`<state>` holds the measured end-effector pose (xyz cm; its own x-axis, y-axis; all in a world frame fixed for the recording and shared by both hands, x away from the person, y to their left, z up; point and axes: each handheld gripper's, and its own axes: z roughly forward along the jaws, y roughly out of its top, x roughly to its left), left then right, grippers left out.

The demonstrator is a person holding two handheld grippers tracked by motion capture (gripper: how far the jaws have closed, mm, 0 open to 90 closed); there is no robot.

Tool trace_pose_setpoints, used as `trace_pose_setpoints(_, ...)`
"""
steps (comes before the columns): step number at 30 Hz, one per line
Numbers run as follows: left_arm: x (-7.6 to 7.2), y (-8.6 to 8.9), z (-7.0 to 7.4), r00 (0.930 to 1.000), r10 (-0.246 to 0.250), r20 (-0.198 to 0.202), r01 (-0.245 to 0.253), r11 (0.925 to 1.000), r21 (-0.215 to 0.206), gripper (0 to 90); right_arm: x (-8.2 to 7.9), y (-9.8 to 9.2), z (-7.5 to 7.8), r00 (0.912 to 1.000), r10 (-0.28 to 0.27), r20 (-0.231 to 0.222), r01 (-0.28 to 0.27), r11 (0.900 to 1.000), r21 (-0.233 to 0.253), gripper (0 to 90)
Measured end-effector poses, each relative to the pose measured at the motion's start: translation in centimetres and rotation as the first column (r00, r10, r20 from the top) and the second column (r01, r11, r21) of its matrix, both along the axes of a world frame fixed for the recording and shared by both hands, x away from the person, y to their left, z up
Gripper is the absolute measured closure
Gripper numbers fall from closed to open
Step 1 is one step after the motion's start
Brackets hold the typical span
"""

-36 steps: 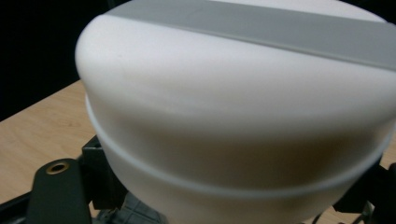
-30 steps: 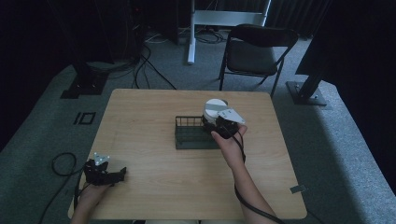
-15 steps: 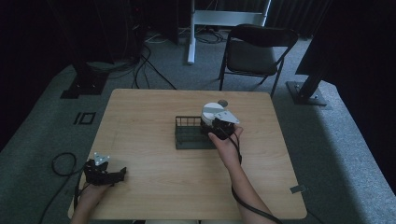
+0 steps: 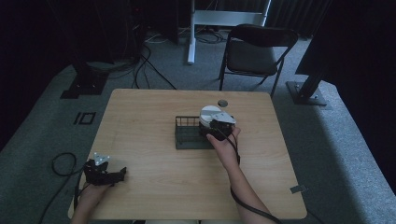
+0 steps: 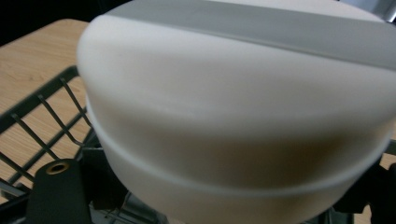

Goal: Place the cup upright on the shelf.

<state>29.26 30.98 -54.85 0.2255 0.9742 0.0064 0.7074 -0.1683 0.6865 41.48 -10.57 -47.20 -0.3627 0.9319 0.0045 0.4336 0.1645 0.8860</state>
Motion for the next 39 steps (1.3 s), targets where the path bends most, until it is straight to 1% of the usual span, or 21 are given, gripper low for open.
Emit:
trace_pose_setpoints(7, 0.0, 0.0, 0.0, 1.0, 0.0, 0.0, 0.0, 1.0, 0.0, 0.2, 0.1, 0.1, -0.2, 0.9997, -0.001, -0.022, 0.0, 1.0, -0.017, 18.3)
trace_pose_setpoints(8, 0.0, 0.0, 0.0, 1.0, 0.0, -0.001, 0.0, 1.0, 0.001, 0.2, 0.2, 0.1, -0.3, 0.9997, 0.0, -0.025, -0.001, 1.0, -0.024, 18.3)
trace_pose_setpoints(9, 0.0, 0.0, 0.0, 1.0, 0.0, 0.0, 0.0, 1.0, 0.0, 0.2, 0.2, 0.2, -0.3, 0.9997, 0.002, -0.025, -0.003, 0.999, -0.042, 18.3)
trace_pose_setpoints(14, 0.0, 0.0, 0.0, 1.0, 0.0, 0.0, 0.0, 1.0, 0.0, 0.2, 0.1, 0.1, -0.4, 0.9995, -0.007, -0.031, 0.006, 1.0, -0.024, 18.3)
trace_pose_setpoints(15, 0.0, 0.0, 0.0, 1.0, 0.0, 0.0, 0.0, 1.0, 0.0, 0.2, 0.1, 0.0, -0.4, 0.9992, -0.015, -0.036, 0.014, 1.0, -0.013, 18.3)
trace_pose_setpoints(20, 0.0, 0.0, 0.0, 1.0, 0.0, 0.0, 0.0, 1.0, 0.0, 0.2, -0.1, -0.2, -0.6, 0.9989, -0.02, -0.042, 0.02, 1.0, -0.003, 18.2)
trace_pose_setpoints(22, 0.0, 0.0, 0.0, 1.0, 0.0, 0.0, 0.0, 1.0, 0.0, 0.2, -0.2, -0.2, -0.7, 0.999, -0.012, -0.043, 0.012, 1.0, -0.003, 18.0)
trace_pose_setpoints(24, 0.0, 0.0, 0.0, 1.0, 0.0, 0.0, 0.0, 1.0, 0.0, 0.2, -0.3, -0.2, -0.8, 0.9992, -0.012, -0.038, 0.011, 1.0, -0.019, 17.3)
trace_pose_setpoints(25, 0.0, 0.0, 0.0, 1.0, 0.0, 0.0, 0.0, 1.0, 0.0, 0.1, -0.4, -0.1, -1.0, 0.9994, -0.007, -0.033, 0.006, 1.0, -0.031, 14.7)
trace_pose_setpoints(26, 0.0, 0.0, 0.0, 1.0, 0.0, 0.0, 0.0, 1.0, 0.0, 0.1, -0.4, -0.1, -1.0, 0.9994, -0.007, -0.033, 0.006, 1.0, -0.031, 14.7)
trace_pose_setpoints(27, 0.0, 0.0, 0.0, 1.0, 0.0, 0.0, 0.0, 1.0, 0.0, 0.1, -0.6, -0.1, -1.2, 0.9996, 0.004, -0.028, -0.005, 1.0, -0.024, 12.9)
trace_pose_setpoints(31, 0.0, 0.0, 0.0, 1.0, 0.0, 0.0, 0.0, 1.0, 0.0, 0.2, -0.7, -0.4, -1.0, 0.9996, 0.011, -0.028, -0.011, 1.0, -0.018, 12.8)
trace_pose_setpoints(32, 0.0, 0.0, 0.0, 1.0, 0.001, 0.0, -0.001, 1.0, 0.0, 0.2, -0.8, -0.6, -0.9, 0.9997, 0.01, -0.024, -0.01, 1.0, 0.014, 12.7)
trace_pose_setpoints(34, 0.0, 0.0, 0.0, 1.0, 0.0, 0.0, 0.0, 1.0, 0.0, 0.2, -0.8, -0.6, -0.8, 0.9997, 0.013, -0.021, -0.013, 1.0, 0.019, 12.7)
trace_pose_setpoints(35, 0.0, 0.0, 0.0, 1.0, 0.0, 0.0, 0.0, 1.0, 0.0, 0.2, -0.9, -0.6, -0.7, 0.9998, 0.013, -0.013, -0.013, 1.0, 0.009, 12.7)
trace_pose_setpoints(37, 0.0, 0.0, 0.0, 1.0, 0.0, 0.0, 0.0, 1.0, 0.0, 0.1, -1.0, -0.7, -0.6, 0.9997, 0.022, -0.01, -0.022, 0.999, 0.024, 12.7)
trace_pose_setpoints(39, 0.0, 0.0, 0.0, 1.0, 0.0, 0.0, 0.0, 1.0, 0.0, 0.2, -1.1, -0.7, -0.6, 0.9997, 0.024, -0.008, -0.024, 1.0, 0.015, 12.7)
